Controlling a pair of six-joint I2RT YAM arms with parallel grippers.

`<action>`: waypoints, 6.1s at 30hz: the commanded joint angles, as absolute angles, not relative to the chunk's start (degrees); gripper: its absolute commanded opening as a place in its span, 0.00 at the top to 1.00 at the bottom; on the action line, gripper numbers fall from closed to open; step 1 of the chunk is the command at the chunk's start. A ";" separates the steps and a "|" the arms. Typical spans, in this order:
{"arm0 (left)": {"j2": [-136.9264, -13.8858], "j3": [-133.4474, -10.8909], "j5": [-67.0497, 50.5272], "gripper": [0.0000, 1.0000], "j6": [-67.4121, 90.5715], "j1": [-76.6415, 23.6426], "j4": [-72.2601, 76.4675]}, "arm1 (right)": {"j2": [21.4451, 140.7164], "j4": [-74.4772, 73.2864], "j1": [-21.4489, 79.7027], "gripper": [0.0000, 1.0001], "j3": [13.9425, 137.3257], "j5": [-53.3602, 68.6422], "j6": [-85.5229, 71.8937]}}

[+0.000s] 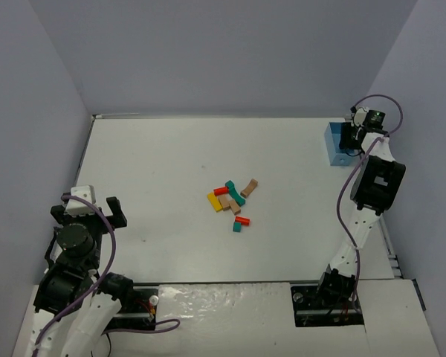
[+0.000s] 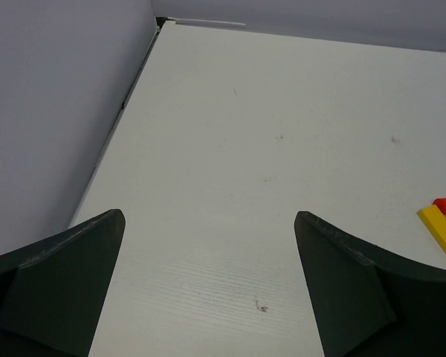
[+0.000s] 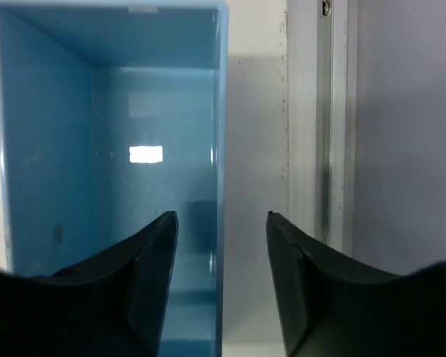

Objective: Build the wood block tower

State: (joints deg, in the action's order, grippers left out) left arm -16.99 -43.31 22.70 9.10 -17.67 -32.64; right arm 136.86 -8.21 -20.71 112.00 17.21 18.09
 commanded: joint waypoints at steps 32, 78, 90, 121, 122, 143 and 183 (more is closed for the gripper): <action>-23.05 -45.22 17.88 0.03 10.92 -17.67 -29.88 | 77.23 -3.16 18.52 0.24 60.04 -4.39 -9.84; -40.35 -49.23 9.39 0.03 16.44 -17.23 -35.60 | 100.95 -2.55 46.23 0.57 60.68 -10.66 -18.00; -40.41 -49.41 8.71 0.03 16.26 -16.96 -35.49 | 101.29 -2.46 46.25 0.97 62.40 -12.90 -15.43; -59.76 -65.01 -42.14 0.23 37.88 -19.51 -15.38 | 71.31 9.71 51.86 1.00 62.37 18.74 11.56; -60.16 -64.52 -42.45 0.23 38.11 -19.90 -15.15 | 71.18 9.79 51.86 1.00 62.50 19.18 11.48; -64.59 -63.89 -42.30 0.59 39.92 -24.70 -15.66 | 70.05 10.99 51.86 1.00 62.67 18.46 11.51; -79.43 -60.62 -1.19 1.00 9.28 -8.42 -18.73 | 67.33 4.76 38.10 0.12 46.84 -6.71 -3.81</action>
